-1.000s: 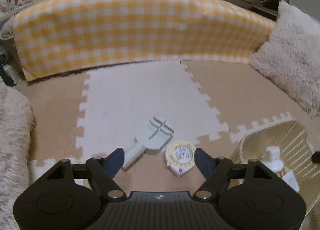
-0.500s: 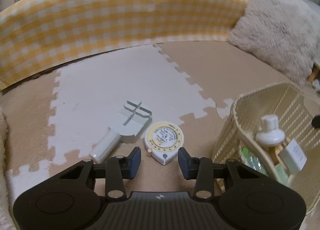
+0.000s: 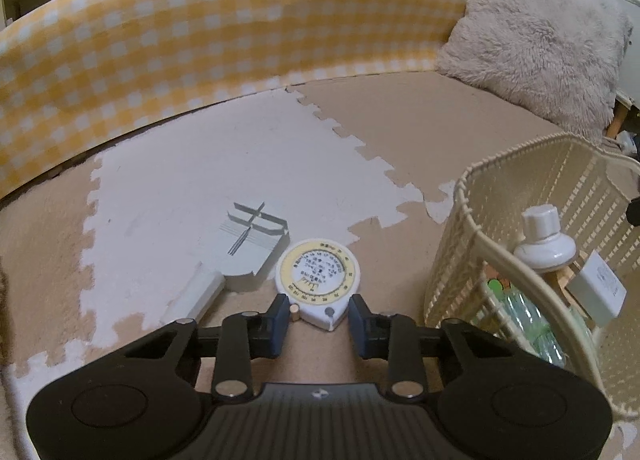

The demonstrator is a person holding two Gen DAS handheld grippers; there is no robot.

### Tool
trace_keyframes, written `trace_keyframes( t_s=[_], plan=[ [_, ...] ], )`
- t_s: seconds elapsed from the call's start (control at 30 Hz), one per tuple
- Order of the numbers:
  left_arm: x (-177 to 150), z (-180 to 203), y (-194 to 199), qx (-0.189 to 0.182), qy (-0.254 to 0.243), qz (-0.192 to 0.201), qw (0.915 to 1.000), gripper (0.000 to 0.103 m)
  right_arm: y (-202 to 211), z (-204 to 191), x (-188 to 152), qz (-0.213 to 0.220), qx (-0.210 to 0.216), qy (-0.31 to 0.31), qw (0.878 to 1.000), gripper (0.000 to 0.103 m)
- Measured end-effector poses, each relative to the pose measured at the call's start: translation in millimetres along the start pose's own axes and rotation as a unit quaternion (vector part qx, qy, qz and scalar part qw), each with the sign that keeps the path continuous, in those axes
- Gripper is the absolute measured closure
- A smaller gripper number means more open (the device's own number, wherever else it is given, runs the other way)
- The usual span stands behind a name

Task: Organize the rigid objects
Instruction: 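Raise the left tool and move it over the yellow-white tape measure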

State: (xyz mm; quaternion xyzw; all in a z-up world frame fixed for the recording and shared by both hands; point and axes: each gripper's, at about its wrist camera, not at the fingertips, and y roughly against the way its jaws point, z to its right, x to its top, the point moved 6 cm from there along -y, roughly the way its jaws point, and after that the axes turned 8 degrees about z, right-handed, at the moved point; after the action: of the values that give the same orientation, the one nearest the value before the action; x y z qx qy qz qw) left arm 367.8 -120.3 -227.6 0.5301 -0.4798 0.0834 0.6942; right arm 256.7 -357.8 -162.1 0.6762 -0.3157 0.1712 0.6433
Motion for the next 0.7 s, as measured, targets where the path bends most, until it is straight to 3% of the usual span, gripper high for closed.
trace_keyframes(
  t_s=[0.27,0.4,0.43,0.47,0.53,0.7],
  plan=[
    [-11,-14,18,-0.011,0.042,-0.089,0.9951,0.076,0,0,0,0.0,-0.003,0.001,1.0,0.096],
    [-14,-12,25,-0.003,0.034,-0.091,0.9952,0.074,1,-1,0,0.001,-0.003,0.002,1.0,0.096],
    [-14,-12,24,0.001,0.032,-0.088,0.9956,0.068,1,-1,0,0.001,-0.003,0.002,1.0,0.096],
    [-15,-11,23,0.005,0.033,-0.089,0.9954,0.054,1,0,0,0.001,-0.003,0.001,1.0,0.096],
    [-15,-12,19,0.018,0.032,-0.093,0.995,0.041,1,0,0,0.001,-0.003,0.001,1.0,0.096],
    [-11,-13,9,0.042,0.022,-0.07,0.9964,0.041,1,0,0,0.0,-0.004,0.004,1.0,0.096]
  ],
)
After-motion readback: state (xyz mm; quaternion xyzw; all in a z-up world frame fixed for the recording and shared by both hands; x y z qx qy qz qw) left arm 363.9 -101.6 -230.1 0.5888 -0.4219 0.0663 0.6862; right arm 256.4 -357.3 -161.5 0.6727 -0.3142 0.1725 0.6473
